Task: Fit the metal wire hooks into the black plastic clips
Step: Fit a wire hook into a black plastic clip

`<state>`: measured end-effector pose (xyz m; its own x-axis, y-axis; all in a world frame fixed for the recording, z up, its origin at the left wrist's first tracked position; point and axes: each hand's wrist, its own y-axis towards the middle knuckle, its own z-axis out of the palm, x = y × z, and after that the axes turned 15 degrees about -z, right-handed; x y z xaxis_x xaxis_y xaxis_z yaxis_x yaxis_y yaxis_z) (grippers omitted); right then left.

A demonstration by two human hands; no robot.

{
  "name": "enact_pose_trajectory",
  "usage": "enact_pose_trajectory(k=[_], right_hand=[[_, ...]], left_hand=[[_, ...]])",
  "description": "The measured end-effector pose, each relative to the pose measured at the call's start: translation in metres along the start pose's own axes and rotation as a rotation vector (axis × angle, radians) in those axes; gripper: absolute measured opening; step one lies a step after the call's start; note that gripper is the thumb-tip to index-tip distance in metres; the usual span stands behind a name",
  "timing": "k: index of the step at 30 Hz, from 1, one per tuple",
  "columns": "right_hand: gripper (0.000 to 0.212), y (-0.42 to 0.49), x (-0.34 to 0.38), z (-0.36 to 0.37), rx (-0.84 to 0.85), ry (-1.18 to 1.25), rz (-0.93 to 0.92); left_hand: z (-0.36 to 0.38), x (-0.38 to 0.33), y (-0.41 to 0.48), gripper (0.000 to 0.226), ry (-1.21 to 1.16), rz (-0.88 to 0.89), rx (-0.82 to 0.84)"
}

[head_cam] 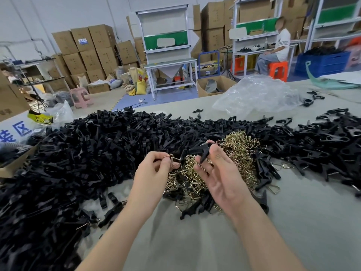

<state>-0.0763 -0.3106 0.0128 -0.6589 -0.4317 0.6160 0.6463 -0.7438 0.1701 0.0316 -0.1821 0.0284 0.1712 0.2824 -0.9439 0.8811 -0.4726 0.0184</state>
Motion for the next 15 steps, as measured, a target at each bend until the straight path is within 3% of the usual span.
enact_pose_trajectory(k=[4, 9, 12, 15], right_hand=[[0.022, 0.001, -0.005, 0.002, 0.044, -0.021, -0.011], [0.031, -0.001, -0.007, 0.005, 0.073, -0.081, -0.038], [0.031, -0.003, -0.008, 0.006, 0.108, -0.067, -0.040], [0.033, -0.006, -0.014, 0.008, 0.164, -0.099, -0.027]], left_hand=[[-0.002, 0.012, -0.013, 0.006, -0.002, 0.026, -0.061], [-0.006, 0.028, -0.023, 0.008, -0.034, -0.004, -0.100], [-0.005, 0.035, -0.027, 0.019, -0.160, -0.004, -0.052], [-0.003, 0.034, -0.028, 0.019, -0.422, -0.112, 0.054]])
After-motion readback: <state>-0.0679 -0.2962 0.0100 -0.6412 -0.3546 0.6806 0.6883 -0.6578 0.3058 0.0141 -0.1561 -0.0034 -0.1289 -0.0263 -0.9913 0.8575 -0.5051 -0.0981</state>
